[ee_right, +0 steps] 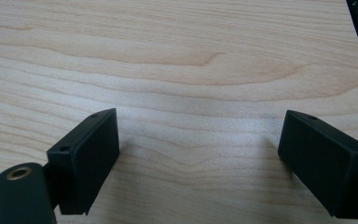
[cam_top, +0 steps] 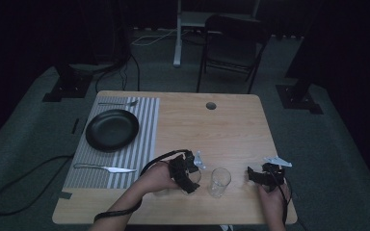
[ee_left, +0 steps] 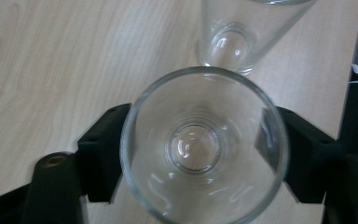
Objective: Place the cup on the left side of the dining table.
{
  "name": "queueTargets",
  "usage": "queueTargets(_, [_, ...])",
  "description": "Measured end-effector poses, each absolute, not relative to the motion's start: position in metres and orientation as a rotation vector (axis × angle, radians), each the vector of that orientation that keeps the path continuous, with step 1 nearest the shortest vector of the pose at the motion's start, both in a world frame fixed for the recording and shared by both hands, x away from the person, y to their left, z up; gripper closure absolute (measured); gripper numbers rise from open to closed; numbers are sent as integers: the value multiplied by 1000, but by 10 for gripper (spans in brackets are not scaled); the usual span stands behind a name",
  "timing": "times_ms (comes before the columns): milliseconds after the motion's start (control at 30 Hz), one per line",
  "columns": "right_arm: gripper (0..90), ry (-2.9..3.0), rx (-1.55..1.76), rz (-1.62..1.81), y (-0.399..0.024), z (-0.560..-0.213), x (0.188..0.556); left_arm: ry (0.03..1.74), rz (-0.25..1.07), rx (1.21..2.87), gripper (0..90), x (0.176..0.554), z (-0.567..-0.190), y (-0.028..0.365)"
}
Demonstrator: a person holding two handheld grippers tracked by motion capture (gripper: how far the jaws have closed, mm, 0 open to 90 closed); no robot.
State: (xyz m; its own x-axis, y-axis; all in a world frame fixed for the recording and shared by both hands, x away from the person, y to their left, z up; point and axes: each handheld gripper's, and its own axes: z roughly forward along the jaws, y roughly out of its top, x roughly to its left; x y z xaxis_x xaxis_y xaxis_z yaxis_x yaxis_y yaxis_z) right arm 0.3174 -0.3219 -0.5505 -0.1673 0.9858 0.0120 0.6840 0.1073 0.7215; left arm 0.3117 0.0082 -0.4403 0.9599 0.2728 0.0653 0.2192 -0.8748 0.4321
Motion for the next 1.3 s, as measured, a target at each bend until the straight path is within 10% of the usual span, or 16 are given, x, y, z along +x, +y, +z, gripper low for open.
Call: queueTargets(1300, [120, 1910, 1622, 825, -322, -550, 317, 603, 236, 2597, 287, 350, -410, 31])
